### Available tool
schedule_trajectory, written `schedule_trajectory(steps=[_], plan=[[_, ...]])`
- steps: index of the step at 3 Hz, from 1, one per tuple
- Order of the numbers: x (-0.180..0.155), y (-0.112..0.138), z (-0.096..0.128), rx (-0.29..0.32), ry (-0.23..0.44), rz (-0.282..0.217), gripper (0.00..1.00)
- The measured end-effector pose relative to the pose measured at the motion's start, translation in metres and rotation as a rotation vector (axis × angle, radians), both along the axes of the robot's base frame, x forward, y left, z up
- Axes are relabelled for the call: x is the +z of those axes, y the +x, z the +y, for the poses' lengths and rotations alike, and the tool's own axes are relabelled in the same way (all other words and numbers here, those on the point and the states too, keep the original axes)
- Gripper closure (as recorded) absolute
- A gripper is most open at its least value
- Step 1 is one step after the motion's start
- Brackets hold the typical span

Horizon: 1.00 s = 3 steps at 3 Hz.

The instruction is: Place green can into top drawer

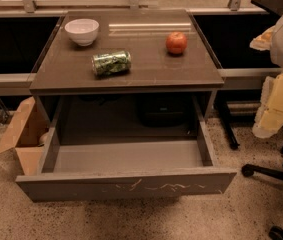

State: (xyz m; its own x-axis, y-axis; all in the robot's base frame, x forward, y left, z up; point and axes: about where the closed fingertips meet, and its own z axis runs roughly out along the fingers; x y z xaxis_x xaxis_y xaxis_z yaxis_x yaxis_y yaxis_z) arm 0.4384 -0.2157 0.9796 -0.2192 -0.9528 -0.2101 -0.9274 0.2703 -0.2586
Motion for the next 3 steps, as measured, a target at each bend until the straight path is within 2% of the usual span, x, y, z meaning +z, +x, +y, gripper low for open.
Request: schedule_trajectory(steps=[1,2,3], plan=[[0.000,0.000,0.000,0.000,0.000,0.000,0.00],[0.004,0.028,0.019,0.071,0.018,-0.024,0.00],[0.004,0.068,0.053,0.195,0.064,-0.037,0.00]])
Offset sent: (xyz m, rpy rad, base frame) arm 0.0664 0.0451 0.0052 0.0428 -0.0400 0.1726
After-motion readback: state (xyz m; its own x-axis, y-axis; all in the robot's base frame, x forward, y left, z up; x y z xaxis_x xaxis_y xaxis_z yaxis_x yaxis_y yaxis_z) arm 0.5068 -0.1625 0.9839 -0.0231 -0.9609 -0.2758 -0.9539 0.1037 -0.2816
